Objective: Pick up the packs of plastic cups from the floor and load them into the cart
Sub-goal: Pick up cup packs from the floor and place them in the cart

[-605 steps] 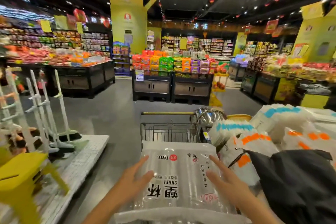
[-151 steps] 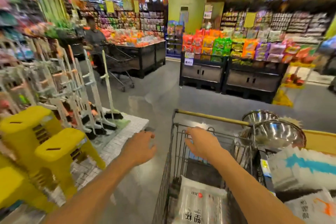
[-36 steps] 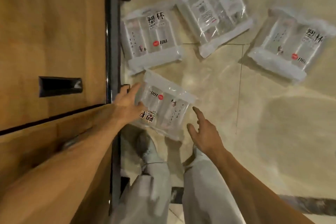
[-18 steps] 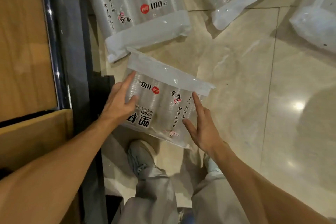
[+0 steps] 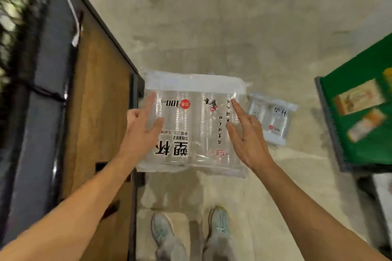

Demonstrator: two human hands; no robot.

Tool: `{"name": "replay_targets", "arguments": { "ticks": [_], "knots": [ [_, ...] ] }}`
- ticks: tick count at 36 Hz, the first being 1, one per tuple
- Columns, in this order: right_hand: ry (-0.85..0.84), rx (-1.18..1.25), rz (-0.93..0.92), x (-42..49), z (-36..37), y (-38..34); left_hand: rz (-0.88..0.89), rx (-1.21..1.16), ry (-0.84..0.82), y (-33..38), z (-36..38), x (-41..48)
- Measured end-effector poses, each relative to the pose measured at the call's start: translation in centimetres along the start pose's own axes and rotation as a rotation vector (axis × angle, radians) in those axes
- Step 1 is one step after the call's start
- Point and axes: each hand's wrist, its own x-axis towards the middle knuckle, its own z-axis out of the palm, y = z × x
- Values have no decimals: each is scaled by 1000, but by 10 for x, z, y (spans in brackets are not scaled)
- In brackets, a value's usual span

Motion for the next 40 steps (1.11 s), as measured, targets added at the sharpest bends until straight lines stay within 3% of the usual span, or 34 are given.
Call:
{"name": "replay_targets", "arguments": {
  "ticks": [8,14,18,30,40],
  "knots": [
    [111,35,-76,-36,-227,-167,203,-12,21,235,-123,-71],
    [117,28,-115,-93,-365,-251,286,0,-42,364,-179,-131],
    [190,16,-78,-124,-430,-281,351,-15,3,429,-189,-163],
    [474,34,26,-217,-552,-270,528,-135,-193,557,-142,-201],
    [775,69,235,-300,-573,-252,736,-65,-480,626,-90,-208]
  ]
}}
